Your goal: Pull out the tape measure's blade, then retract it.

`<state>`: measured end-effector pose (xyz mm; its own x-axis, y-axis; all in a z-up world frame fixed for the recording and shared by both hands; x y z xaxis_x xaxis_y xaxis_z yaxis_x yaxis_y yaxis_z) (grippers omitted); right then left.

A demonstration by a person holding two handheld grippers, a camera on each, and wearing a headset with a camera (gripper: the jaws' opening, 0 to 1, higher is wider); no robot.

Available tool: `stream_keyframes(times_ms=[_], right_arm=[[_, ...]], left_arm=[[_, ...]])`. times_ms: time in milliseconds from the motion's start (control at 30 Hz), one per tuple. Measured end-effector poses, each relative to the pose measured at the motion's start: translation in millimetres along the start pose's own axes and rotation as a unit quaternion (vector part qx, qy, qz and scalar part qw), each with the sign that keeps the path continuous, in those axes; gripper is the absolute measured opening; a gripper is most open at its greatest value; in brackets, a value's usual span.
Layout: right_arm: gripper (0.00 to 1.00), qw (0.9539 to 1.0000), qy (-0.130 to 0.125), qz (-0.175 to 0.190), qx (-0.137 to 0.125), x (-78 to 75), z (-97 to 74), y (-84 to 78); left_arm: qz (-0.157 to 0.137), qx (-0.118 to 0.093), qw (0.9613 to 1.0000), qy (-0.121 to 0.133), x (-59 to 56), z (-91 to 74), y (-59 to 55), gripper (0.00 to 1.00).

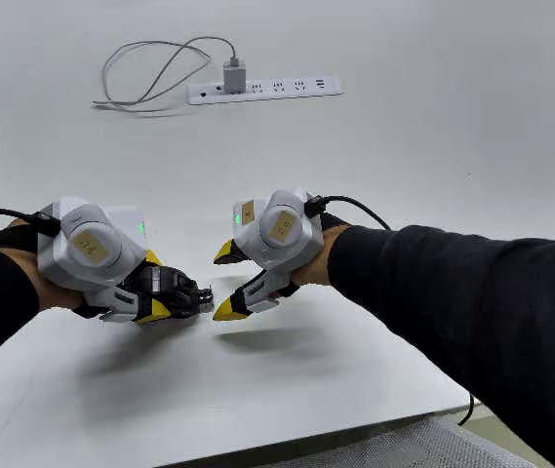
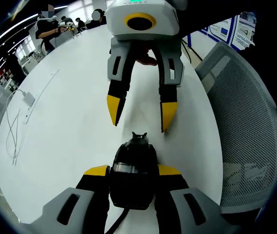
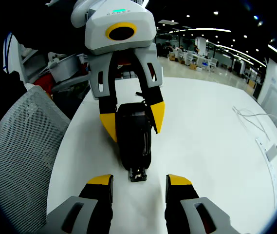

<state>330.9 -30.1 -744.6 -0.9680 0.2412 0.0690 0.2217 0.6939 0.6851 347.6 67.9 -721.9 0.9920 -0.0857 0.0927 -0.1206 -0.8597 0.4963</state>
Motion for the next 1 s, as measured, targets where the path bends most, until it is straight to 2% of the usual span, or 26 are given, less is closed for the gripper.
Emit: stream_keyframes(times_ms=[400, 533, 767, 933, 1000], right_arm=[[0.23, 0.9998, 0.009, -0.015, 0.008, -3.5, 15.0, -3.0], [0.20, 0.9996, 0.008, -0.020, 0.018, -3.4, 21.1, -6.3], [0.13, 0.9991, 0.020, -0.032, 0.020, 1.1, 27.1, -1.5], [0.12, 0.9988, 0.013, -0.040, 0.025, 2.0, 30.1, -2.8], [0.12, 0.9993, 0.011, -0.025, 0.025, 1.3, 30.3, -2.8]], left_arm=[[-0.004, -0.006, 0.9999, -0.008, 0.3, 0.4, -0.1, 0.31], [-0.005, -0.008, 0.9999, -0.007, 0.2, 0.5, -0.2, 0.31], [-0.006, -0.011, 0.9999, -0.011, 1.0, 0.6, -0.8, 0.31], [-0.007, -0.013, 0.9998, -0.011, 0.3, 0.4, -0.8, 0.31], [-0.006, -0.013, 0.9999, -0.010, 0.0, 0.2, -0.9, 0.31]])
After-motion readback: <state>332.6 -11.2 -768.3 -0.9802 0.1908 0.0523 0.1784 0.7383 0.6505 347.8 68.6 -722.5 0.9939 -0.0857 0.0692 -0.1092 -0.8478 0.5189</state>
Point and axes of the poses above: the centre of the closed fingertips' face, and the gripper's own axes: z roughly forward along the fingers, x roughly to its left, y roughly out of its top, the point moved 5 cm from there along -z, roughly backward along the fingers, and after that the axes turned 3 degrees about z, right-handed, at the moved point
